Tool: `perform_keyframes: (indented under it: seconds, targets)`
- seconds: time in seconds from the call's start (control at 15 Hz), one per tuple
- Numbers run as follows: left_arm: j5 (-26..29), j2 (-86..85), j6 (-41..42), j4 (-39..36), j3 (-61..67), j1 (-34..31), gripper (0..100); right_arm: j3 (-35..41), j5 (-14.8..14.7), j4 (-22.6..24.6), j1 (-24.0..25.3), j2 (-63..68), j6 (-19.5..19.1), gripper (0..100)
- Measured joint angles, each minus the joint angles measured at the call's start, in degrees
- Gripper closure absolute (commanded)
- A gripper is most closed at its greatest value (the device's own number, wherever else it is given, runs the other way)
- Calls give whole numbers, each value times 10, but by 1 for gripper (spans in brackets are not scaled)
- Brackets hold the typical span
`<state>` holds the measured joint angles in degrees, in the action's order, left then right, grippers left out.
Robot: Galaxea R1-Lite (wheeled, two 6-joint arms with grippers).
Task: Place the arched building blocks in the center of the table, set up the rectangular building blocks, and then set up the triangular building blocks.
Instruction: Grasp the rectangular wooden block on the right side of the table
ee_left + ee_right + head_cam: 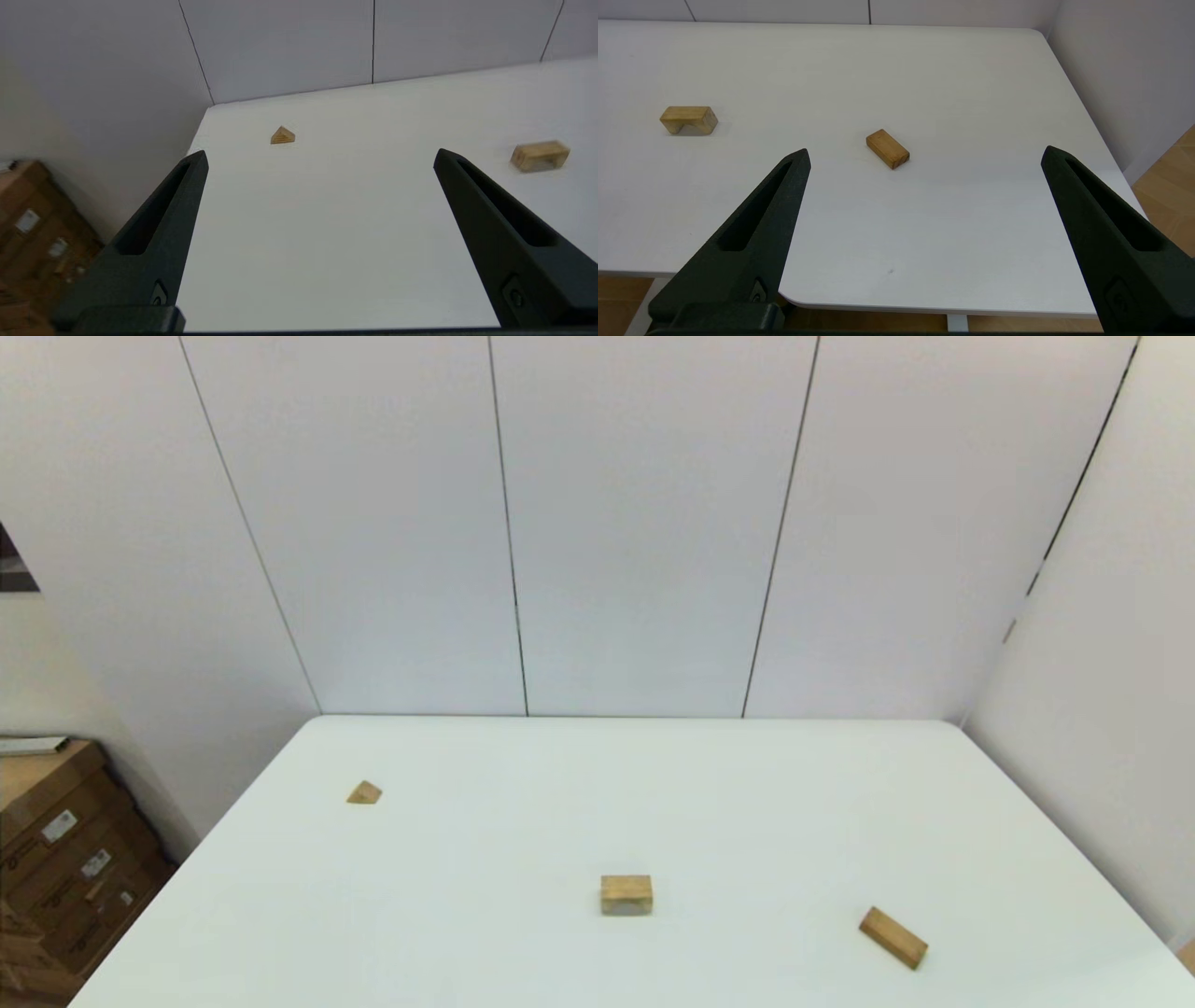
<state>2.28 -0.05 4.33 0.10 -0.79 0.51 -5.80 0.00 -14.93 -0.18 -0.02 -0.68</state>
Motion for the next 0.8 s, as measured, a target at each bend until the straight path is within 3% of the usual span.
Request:
perform_keyframes:
  seconds: [0.53, 0.8]
  targets:
    - [-13, 0, -32, -1, 7, 0, 0, 0, 0, 0, 0, 0, -1, 0]
    - [-16, 0, -33, -1, 7, 0, 0, -3, -3, -3, -1, 4, -23, 0]
